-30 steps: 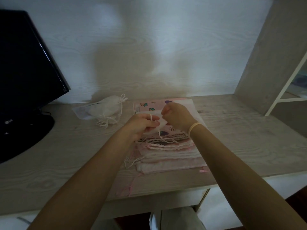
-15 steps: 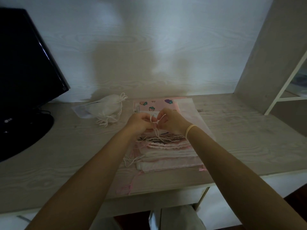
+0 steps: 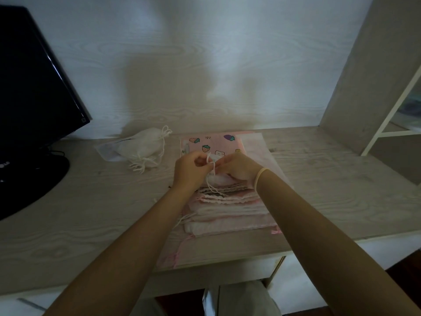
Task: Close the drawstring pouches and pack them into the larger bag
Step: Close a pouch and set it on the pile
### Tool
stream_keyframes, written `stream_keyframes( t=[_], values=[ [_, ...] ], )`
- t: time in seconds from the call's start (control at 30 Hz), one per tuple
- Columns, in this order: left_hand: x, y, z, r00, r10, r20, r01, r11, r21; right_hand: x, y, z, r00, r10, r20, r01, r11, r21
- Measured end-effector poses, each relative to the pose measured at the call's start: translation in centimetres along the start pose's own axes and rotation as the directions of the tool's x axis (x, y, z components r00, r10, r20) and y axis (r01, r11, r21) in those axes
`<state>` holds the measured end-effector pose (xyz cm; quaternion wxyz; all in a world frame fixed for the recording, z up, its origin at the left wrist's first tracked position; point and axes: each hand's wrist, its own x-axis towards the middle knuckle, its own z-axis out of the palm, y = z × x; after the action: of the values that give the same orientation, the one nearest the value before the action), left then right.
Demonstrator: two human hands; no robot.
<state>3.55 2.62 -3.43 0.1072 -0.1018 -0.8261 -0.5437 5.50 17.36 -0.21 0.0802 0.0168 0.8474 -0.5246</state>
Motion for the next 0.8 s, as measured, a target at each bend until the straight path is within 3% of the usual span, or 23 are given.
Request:
stream_keyframes(
  t=[0.1,0.63,0.7,0.8],
  values=[
    [0.0,0.2,-0.2,1.0,0.004,0.0,-0.004,1.0,-0.013,-0.3,0.2,-0.2,0.996,0.04,0.083,-0.051,0.989,0.137],
    [-0.1,0.8,-1.9,0.99,-0.092,0.109,0.115,0.966,-0.232,0.3,1.1,0.2,0.998,0.01,0.067,-0.023,0.981,0.193],
    [-0.1,0.7,-2.1,0.987,-0.095,0.133,0.124,0.965,-0.233,0.4,1.1,0.1,0.999,0.011,0.039,-0.018,0.983,0.184],
    [-0.1,0.5,-2.1,0.976,-0.129,0.175,0.167,0.961,-0.221,0.5,0.9,0.3,0.993,-0.005,-0.114,0.019,0.992,0.125]
  ],
)
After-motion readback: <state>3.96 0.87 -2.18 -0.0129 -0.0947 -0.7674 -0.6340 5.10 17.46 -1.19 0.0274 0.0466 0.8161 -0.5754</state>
